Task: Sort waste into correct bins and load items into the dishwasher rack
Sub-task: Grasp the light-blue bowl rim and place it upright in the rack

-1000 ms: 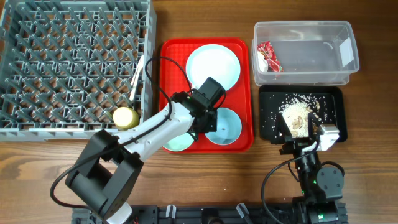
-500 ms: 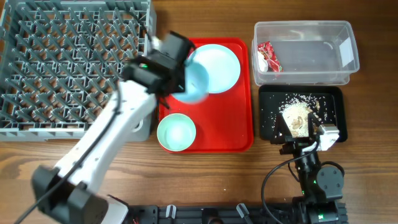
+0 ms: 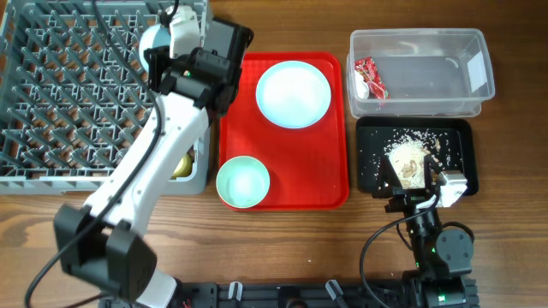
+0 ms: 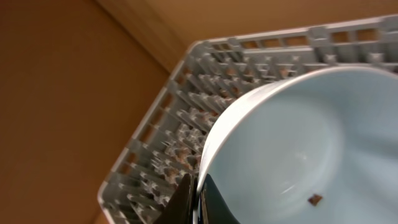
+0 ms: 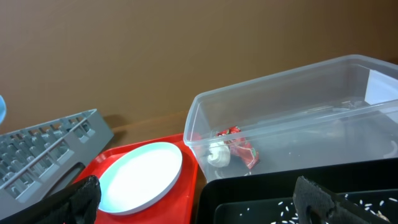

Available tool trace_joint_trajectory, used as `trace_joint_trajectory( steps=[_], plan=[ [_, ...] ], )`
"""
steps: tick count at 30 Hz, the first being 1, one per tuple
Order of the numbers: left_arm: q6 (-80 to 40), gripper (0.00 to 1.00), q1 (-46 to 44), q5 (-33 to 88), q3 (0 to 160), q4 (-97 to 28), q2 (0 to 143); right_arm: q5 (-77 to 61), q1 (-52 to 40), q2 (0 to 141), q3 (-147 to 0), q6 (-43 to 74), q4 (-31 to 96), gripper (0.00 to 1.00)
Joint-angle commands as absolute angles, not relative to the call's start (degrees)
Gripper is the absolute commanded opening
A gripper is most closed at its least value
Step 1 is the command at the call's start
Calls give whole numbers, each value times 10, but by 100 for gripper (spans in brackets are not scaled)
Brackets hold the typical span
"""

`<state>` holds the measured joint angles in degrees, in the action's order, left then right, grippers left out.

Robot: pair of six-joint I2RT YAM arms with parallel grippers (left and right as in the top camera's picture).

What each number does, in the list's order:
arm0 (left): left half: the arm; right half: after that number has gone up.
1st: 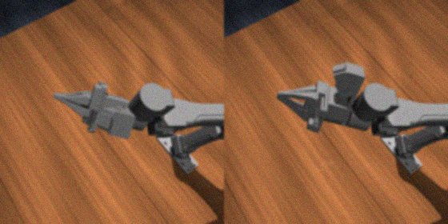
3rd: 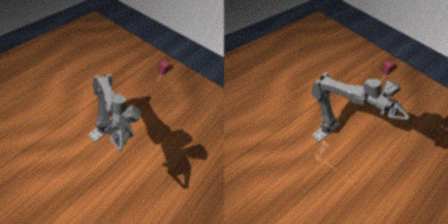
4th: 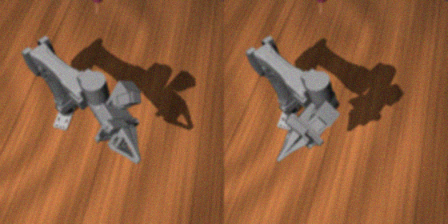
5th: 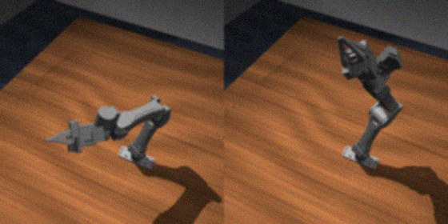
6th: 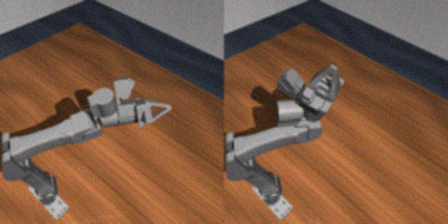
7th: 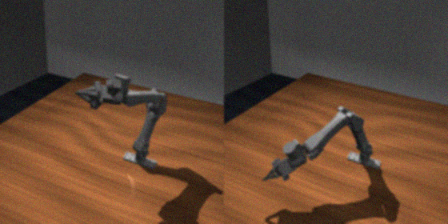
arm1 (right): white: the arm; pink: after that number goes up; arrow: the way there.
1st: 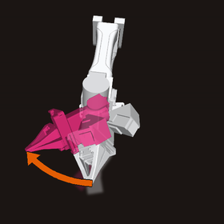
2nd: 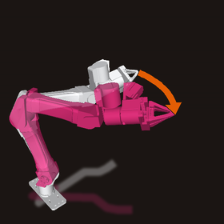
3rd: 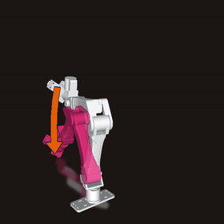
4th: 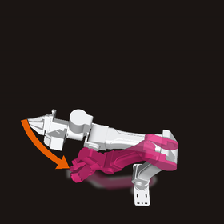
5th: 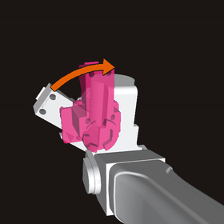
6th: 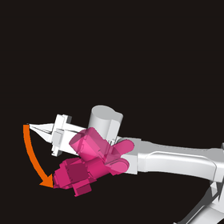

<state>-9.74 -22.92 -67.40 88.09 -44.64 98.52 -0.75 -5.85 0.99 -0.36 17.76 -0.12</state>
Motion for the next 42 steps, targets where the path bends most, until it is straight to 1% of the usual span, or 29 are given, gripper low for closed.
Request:
trace_joint_trajectory(
  steps=[1, 6, 17, 23, 30, 35, 42],
  plan=[
    [-55, 4, -194, -734, 881, -422, 1046, 4, -61, 3, -3, 182, -5, 100],
    [4, 4, -172, -767, 881, -354, 1104, 4, -61, 3, -3, 182, -5, 100],
    [143, 4, -162, -754, 881, -177, 1161, 4, -61, 3, -3, 182, -5, 100],
    [151, 4, -162, -758, 881, -175, 1189, 4, -61, 3, -3, 182, -5, 100],
    [159, 4, -159, -760, 881, -175, 1190, 4, -61, 3, -3, 182, -5, 100],
    [163, 4, -155, -792, 881, -156, 1190, 4, -61, 3, -3, 182, -5, 100],
    [163, 4, -158, -805, 881, -156, 1190, 4, -61, 3, -3, 182, -5, 100]
  ],
)
